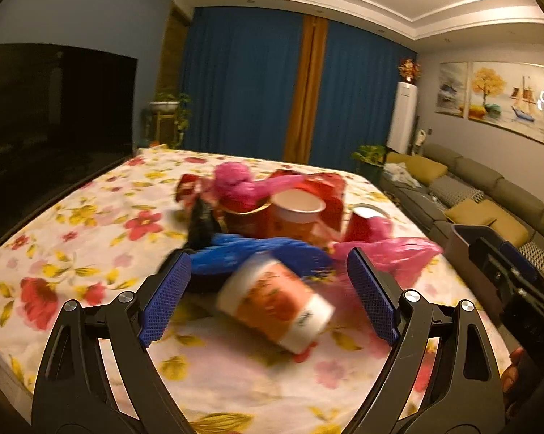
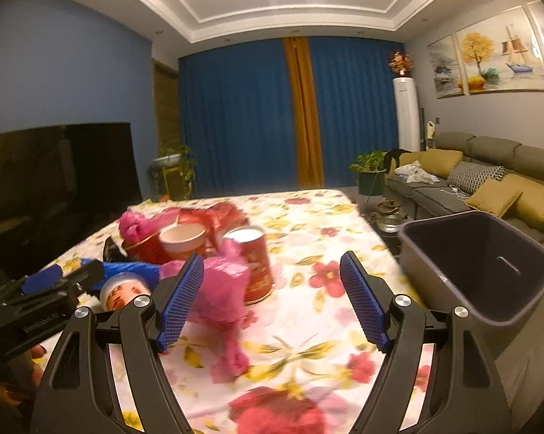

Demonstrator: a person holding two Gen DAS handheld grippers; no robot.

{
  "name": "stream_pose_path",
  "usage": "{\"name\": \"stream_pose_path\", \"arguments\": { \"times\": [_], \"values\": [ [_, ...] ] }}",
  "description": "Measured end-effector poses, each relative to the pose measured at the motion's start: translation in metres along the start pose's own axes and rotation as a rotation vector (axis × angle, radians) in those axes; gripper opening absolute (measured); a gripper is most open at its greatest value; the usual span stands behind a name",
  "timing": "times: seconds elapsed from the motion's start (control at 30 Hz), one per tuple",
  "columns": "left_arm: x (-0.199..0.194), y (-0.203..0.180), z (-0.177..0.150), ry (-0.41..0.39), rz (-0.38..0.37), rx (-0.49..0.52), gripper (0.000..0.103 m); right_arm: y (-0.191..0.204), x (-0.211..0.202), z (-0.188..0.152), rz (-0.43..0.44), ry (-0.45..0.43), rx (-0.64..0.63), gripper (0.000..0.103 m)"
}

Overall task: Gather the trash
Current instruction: 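Grasp the blue foam net with the left gripper while the right gripper grasps the pink plastic bag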

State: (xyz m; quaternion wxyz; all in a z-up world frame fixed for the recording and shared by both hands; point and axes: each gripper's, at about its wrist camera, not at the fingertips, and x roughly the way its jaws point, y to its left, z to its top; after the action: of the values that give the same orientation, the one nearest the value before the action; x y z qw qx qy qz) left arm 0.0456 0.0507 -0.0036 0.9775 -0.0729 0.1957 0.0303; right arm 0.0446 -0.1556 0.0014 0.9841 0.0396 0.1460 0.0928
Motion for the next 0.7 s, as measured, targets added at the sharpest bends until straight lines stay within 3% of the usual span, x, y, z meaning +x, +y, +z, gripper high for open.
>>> {"name": "stream_pose_path", "arguments": {
  "times": [0.4,0.5,0.57,0.7],
  "values": [
    [0.011,0.032,-0.002,0.02,0.024,-0.05,0.086,0.018,0.044,-0.003,0.048,0.076,-0.003,0.074],
    [0.015,0.035,-0.003,0.032,0.016,-0.055,0.086,0.018,0.055,-0.004,0.074,0.115,0.004,0.063],
    [0.019,0.036,-0.003,0.039,0.005,-0.056,0.086,0.019,0.059,-0.005,0.088,0.128,0.001,0.049],
    [0.026,0.039,-0.001,0.045,-0.012,-0.047,0.086,0.025,0.064,-0.007,0.124,0.152,-0.023,0.032]
  ]
}}
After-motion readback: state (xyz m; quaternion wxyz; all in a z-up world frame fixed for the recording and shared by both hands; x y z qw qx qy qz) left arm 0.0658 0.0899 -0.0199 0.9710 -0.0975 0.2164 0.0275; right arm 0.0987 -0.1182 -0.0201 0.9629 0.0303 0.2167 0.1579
